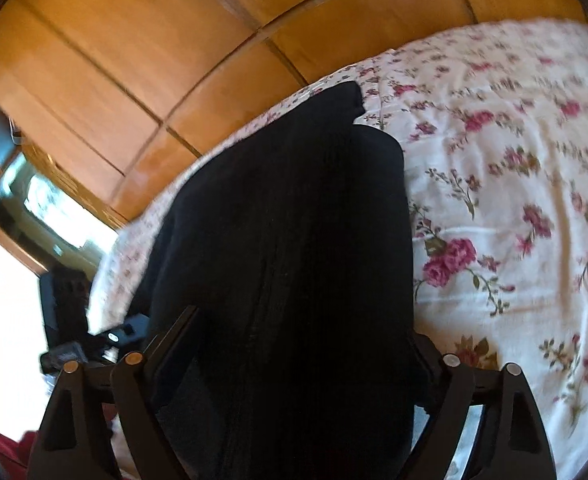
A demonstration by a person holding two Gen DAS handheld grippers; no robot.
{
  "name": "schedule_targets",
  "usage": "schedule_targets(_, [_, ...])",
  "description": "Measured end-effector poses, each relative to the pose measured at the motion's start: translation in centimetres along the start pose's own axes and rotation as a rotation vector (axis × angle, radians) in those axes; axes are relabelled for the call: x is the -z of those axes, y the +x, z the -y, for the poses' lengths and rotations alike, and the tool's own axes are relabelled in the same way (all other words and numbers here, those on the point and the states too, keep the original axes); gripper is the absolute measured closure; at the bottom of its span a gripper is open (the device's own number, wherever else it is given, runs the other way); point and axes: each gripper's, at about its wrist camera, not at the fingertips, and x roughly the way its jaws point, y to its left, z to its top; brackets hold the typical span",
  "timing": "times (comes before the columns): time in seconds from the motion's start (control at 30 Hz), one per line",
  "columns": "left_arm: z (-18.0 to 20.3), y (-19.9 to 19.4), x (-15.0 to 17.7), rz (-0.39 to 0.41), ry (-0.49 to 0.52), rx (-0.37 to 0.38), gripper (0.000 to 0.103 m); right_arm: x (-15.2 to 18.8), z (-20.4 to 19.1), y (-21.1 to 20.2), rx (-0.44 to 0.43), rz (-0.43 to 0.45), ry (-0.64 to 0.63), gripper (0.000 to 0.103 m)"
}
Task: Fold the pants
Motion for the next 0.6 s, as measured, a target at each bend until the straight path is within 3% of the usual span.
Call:
schedule_targets(0.13, [1.1, -0.8, -0.3, 0.052, 0.045, -0.037, 0.040, 0.0, -0.6, -0.6, 0.017, 0.053, -0.014, 0.037])
schedule_targets(0.23, [2.0, -1.3, -1.0, 0.084, 0.065, -0.071, 0.047, -0.5, -1.7, -1.2, 0.042, 0.093, -0.070, 0.044])
schedule_targets(0.4, [3.0, -1.8, -3.0, 0.160, 0.136, -0.141, 0.050, -2.7, -3.2, -1.1, 0.035, 0.162, -0.152, 0.047])
schedule_targets(0.6, [1.0, -0.1, -8.9, 0.220, 0.084, -0.217, 0.051, -8.2, -3.7, 2.8, 0.038, 0.194, -0.189, 0.047])
